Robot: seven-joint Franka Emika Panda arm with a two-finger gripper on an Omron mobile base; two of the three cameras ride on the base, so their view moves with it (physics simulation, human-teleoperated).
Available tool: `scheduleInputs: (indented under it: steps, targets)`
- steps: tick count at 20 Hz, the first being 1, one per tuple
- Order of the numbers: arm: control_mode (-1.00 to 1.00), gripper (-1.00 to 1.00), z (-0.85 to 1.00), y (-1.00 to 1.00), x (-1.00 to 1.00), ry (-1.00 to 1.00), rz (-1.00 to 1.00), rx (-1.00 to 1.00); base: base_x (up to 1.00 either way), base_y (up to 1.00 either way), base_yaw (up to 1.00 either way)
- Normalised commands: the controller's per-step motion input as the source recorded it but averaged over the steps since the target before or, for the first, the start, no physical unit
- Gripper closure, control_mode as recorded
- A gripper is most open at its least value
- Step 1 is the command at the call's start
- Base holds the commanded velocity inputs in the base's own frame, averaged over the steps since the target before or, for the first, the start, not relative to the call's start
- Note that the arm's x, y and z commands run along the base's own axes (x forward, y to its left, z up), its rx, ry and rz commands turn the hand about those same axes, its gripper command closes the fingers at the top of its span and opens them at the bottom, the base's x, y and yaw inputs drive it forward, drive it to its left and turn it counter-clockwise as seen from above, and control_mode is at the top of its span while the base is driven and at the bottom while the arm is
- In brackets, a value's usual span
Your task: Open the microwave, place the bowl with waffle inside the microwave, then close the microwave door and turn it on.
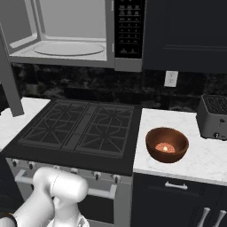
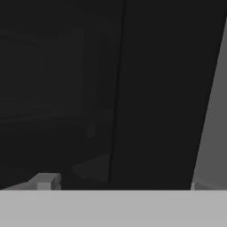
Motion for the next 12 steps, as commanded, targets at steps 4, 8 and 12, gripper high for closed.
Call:
scheduleInputs:
  steps: [4,8,12]
  targets:
    - [-1.0,-1.0,0.0,0.0,-0.2,-0.18,0.0,-0.01,0.0,0.0,0.0]
    - [-1.0,-1.0,0.0,-0.01,-0.5,-0.15,-0.03,-0.02,0.0,0.0,0.0]
    - [-1.0,-1.0,0.0,-0.06,-0.56,-0.07,-0.09,-0.01,0.0,0.0,0.0]
